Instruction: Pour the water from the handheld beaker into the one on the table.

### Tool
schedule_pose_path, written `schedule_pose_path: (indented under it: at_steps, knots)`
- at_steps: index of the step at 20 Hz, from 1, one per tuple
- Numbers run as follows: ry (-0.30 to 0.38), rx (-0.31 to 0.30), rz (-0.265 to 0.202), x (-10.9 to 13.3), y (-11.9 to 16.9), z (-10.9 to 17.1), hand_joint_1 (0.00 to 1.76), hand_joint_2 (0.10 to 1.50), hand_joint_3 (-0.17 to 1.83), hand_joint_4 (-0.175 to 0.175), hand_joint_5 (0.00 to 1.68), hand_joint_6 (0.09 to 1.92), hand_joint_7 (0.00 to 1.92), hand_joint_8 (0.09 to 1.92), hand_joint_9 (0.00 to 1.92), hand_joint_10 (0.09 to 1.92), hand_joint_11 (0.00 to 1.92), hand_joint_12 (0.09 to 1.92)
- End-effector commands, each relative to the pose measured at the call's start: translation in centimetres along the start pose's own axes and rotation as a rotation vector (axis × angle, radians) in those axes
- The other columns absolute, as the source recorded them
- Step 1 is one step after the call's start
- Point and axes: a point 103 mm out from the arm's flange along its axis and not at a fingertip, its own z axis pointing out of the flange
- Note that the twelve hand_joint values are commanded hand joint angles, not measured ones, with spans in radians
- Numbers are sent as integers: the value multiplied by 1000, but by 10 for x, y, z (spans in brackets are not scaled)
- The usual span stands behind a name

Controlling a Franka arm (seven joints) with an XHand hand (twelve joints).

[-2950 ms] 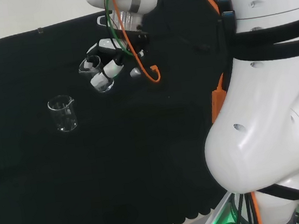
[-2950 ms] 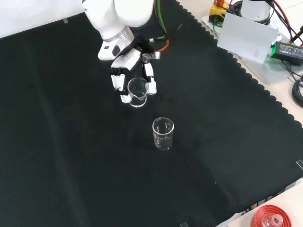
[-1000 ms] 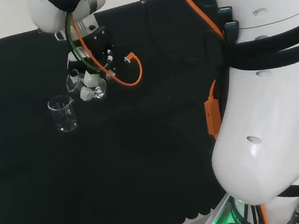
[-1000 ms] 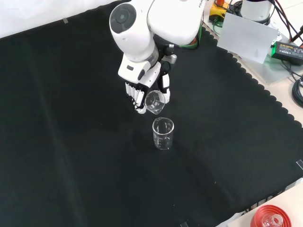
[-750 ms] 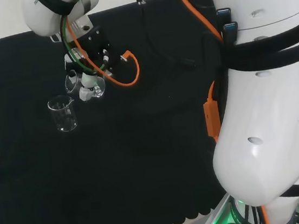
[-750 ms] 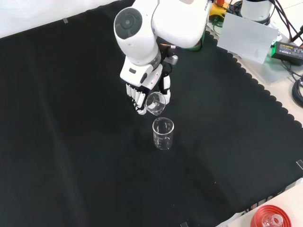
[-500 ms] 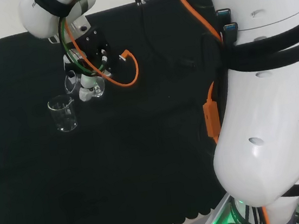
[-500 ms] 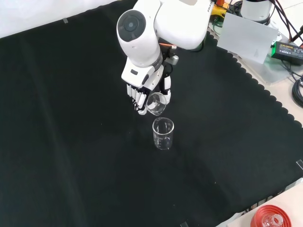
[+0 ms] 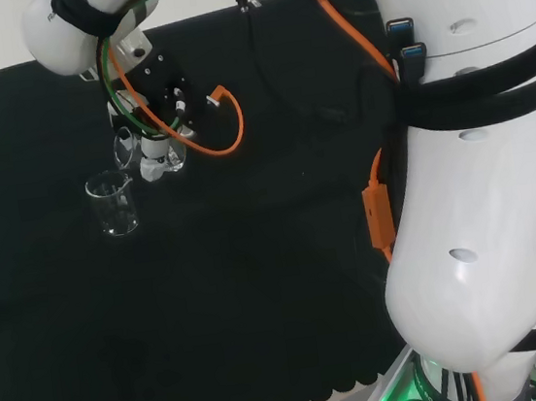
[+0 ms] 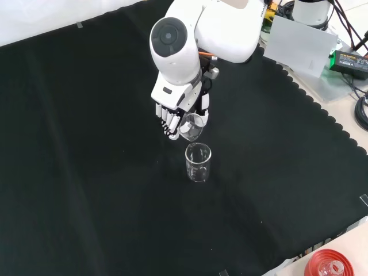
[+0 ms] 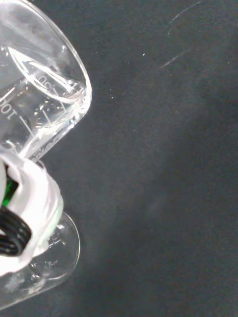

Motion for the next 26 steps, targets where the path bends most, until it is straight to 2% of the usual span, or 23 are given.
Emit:
schedule_pose_path:
  at_steps: [1,15,26]
  knots:
    - [-37,17,7,4,2,-3,1302,1098,-175,-175,1044,856,1329,653,1331,955,1075,896]
    - [-134,77,22,7,7,-16,1301,1102,-175,-175,1035,869,1321,668,1329,964,1072,902]
    - [-185,109,30,8,8,-15,1300,1105,-175,-175,1026,883,1315,680,1326,970,1069,907]
